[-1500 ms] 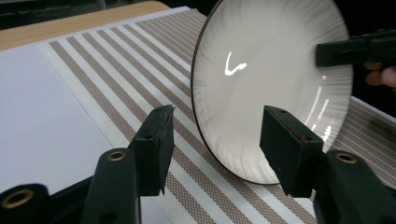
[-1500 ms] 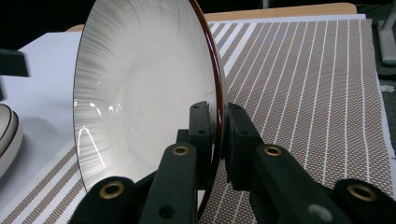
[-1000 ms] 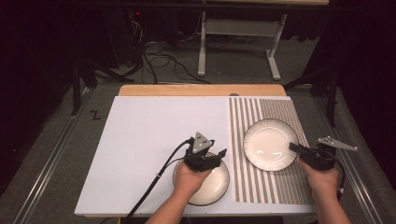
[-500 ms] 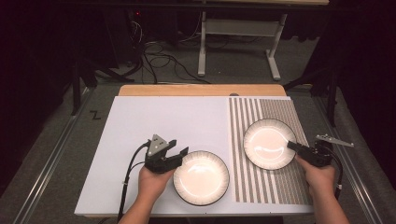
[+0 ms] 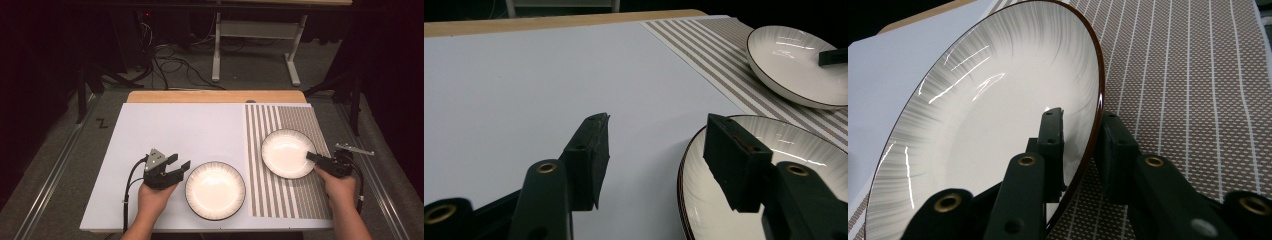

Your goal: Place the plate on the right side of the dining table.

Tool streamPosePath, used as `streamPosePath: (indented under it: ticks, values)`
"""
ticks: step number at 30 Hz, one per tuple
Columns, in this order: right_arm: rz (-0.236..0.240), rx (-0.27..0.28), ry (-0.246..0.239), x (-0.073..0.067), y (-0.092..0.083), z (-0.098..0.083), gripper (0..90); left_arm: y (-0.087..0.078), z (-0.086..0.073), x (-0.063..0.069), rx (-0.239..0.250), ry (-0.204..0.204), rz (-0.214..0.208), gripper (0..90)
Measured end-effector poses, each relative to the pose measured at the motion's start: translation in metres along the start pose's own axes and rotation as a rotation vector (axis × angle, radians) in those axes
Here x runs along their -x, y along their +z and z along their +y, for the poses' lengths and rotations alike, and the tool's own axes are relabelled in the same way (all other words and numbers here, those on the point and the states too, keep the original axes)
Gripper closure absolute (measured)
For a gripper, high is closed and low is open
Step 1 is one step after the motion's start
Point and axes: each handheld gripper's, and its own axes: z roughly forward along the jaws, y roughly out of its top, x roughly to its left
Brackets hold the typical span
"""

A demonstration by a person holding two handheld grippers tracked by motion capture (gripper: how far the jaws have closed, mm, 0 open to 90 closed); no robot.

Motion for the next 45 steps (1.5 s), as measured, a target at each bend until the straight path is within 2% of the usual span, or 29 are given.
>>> streamPosePath:
  ticks: [1,2,9,16,18,25,34,39,43,45]
  values:
    - [0.001,0.002,-0.001,0.001,0.001,0.000,75.8,0.000,0.000,0.000,-0.003,0.001,0.001,44.1]
    - [0.000,-0.011,0.018,0.001,0.001,-0.001,75.6,0.000,0.000,0.000,-0.002,0.001,0.003,44.1]
    - [-0.014,-0.022,0.026,0.003,0.004,-0.002,74.2,0.000,-0.002,0.000,-0.004,-0.003,0.001,44.1]
    - [-0.063,-0.048,-0.030,0.000,0.005,-0.003,70.6,0.004,-0.003,0.002,-0.013,0.008,0.002,44.8]
    - [-0.069,-0.042,-0.047,0.000,0.005,-0.003,70.3,0.005,-0.003,0.002,-0.015,0.009,0.003,44.7]
    - [-0.077,0.004,-0.055,0.000,-0.003,0.001,62.2,0.005,-0.002,0.002,-0.016,0.008,0.005,44.5]
    - [-0.108,0.012,-0.079,-0.004,-0.011,0.001,54.1,0.002,-0.001,0.000,-0.011,0.012,0.018,43.1]
    - [-0.125,0.023,-0.121,-0.010,-0.017,0.002,51.7,-0.001,-0.001,-0.001,-0.013,0.011,0.021,41.7]
    - [-0.125,0.055,-0.166,-0.022,-0.024,0.001,46.4,-0.006,-0.002,-0.002,-0.018,0.021,0.030,39.6]
    - [-0.123,0.070,-0.206,-0.029,-0.028,-0.001,42.7,-0.011,-0.002,-0.004,-0.016,0.018,0.028,38.6]
